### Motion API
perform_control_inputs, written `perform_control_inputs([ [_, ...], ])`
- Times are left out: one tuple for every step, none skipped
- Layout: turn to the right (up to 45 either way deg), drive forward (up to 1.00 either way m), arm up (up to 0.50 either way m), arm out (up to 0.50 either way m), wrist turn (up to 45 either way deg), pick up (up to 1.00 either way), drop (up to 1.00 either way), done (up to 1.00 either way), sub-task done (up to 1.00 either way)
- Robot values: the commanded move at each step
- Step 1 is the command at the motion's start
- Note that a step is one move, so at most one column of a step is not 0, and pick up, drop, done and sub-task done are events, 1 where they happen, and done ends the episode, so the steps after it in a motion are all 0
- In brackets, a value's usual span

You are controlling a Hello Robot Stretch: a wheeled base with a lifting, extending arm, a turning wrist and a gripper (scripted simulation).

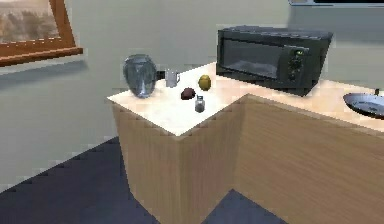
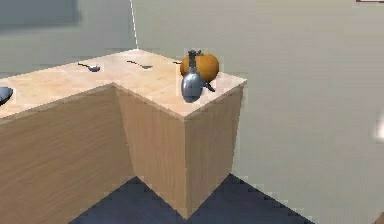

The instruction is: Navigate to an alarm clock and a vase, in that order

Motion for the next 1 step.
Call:
perform_control_inputs([
  [0.0,0.20,0.00,0.00,0.0,0.00,0.00,0.00,0.00],
])
